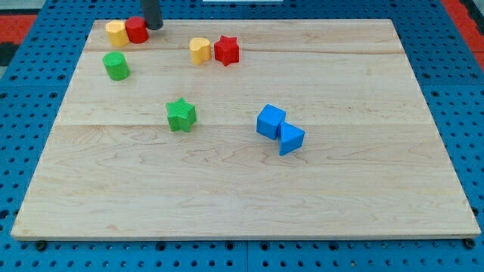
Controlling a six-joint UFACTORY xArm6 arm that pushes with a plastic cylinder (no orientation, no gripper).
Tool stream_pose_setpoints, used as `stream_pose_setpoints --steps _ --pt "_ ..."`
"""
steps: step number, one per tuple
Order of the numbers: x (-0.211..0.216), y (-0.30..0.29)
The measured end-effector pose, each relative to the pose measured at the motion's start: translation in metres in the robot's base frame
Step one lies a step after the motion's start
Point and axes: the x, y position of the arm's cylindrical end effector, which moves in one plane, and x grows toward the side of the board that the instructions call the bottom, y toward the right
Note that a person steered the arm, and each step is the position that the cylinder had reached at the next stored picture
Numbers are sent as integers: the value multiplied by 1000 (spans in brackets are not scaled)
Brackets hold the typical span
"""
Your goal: Push the yellow heart with red star towards the top left of the board
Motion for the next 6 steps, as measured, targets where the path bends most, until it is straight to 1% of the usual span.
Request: stream_pose_setpoints --steps 1,2,3,4,6 --pt "8 42" --pt "21 145" --pt "40 227" --pt "70 194" --pt "71 45"
